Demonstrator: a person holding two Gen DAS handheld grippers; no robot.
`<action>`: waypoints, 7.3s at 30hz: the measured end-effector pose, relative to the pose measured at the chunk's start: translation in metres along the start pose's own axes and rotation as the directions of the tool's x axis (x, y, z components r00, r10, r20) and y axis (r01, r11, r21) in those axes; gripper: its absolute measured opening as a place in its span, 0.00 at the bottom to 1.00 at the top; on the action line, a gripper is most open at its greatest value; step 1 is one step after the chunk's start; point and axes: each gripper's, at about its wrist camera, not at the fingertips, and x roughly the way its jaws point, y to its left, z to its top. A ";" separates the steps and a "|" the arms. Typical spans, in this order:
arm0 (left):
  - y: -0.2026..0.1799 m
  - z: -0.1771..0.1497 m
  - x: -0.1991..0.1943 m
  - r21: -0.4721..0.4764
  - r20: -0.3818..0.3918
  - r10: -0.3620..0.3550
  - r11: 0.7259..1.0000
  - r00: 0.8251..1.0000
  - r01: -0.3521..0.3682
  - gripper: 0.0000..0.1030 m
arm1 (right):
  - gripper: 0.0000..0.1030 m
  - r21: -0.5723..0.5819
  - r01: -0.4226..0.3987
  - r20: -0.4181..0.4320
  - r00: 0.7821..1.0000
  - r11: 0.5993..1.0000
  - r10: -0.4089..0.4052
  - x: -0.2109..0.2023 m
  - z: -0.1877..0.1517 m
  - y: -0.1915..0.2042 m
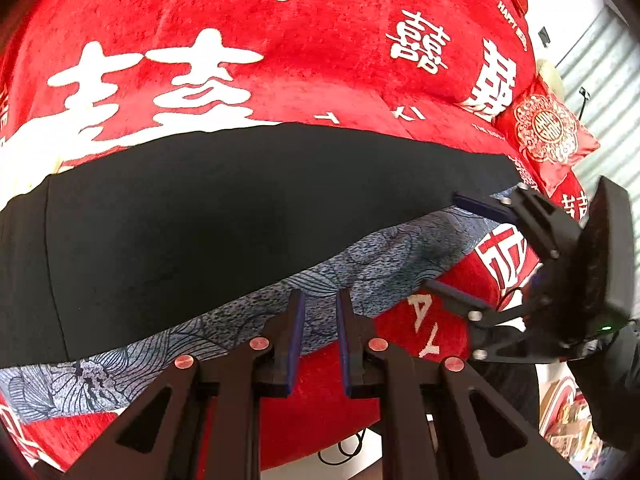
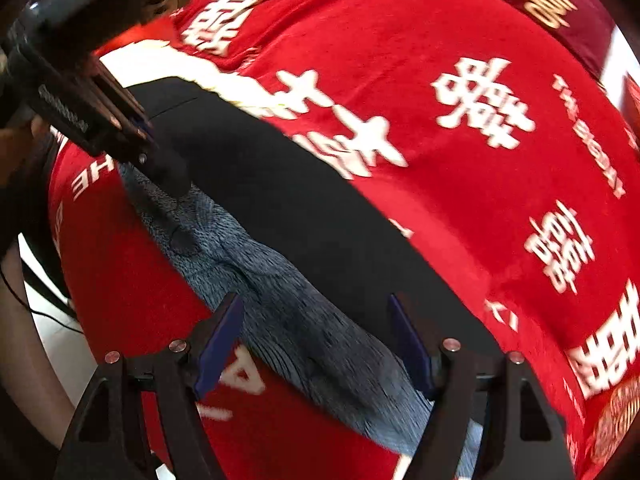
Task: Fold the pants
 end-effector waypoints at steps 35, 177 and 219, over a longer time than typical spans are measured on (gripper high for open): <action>0.035 -0.021 0.028 -0.123 0.012 0.025 0.992 1.000 -0.023 0.15 | 0.76 0.530 0.043 -0.142 0.989 0.847 0.038 0.038 -0.008 0.007; 0.027 0.015 0.040 -0.004 0.064 0.099 0.995 0.993 -0.099 0.17 | 0.29 0.433 -0.808 -0.024 0.433 0.400 0.901 0.196 0.100 -0.086; 0.064 -0.030 -0.041 -0.279 0.077 0.155 0.952 0.985 -0.128 0.17 | 0.79 0.919 -0.078 0.082 0.997 0.387 0.007 -0.038 -0.091 -0.123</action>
